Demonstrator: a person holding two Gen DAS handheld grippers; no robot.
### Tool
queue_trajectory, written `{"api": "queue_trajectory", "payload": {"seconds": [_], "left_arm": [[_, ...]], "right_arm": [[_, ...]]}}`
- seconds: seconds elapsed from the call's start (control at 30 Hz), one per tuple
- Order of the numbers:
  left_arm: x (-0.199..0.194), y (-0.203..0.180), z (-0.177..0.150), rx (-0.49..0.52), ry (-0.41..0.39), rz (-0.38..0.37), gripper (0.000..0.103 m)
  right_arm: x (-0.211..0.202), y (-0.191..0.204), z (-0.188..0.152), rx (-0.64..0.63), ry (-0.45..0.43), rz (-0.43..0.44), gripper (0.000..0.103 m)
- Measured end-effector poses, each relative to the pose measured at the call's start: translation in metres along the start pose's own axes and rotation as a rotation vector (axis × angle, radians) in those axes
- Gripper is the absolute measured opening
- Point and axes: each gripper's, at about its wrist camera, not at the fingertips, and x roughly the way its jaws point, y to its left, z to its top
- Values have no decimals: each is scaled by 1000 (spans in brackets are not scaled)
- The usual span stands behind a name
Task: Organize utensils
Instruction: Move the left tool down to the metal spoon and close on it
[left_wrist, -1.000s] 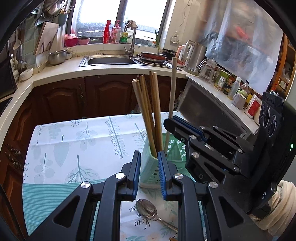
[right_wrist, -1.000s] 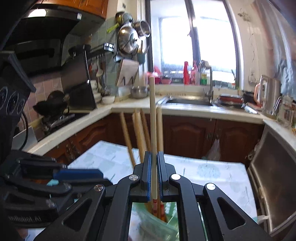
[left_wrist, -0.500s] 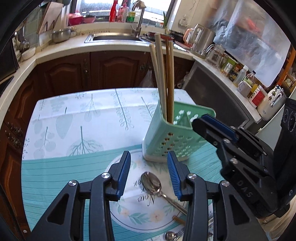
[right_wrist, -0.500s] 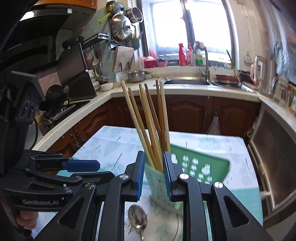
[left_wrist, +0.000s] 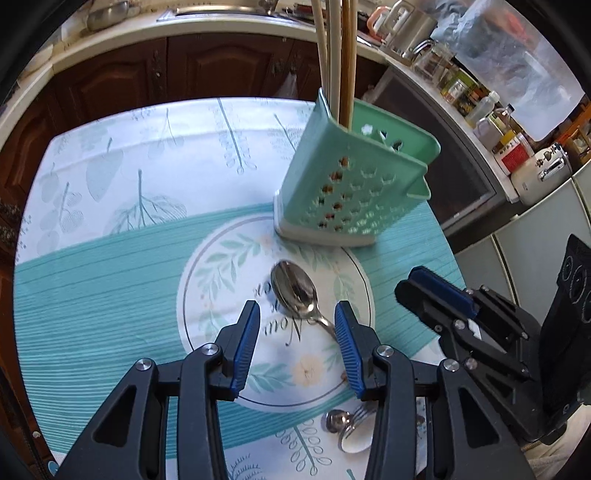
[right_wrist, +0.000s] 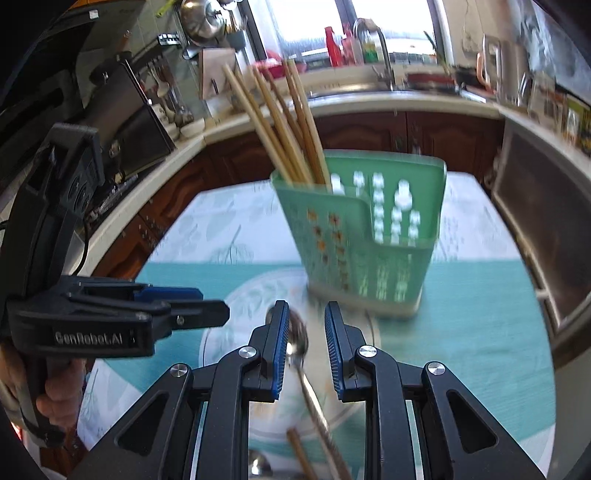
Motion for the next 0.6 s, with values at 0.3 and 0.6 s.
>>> {"api": "queue_trajectory", "payload": {"seconds": [0.3, 0.6], "left_arm": [[28, 18, -6, -53, 66, -59, 41], [71, 40, 5, -85, 71, -144, 50]], "right_arm": [[14, -8, -56, 29, 128, -9, 20], [31, -8, -85, 23, 160, -27, 20]]}}
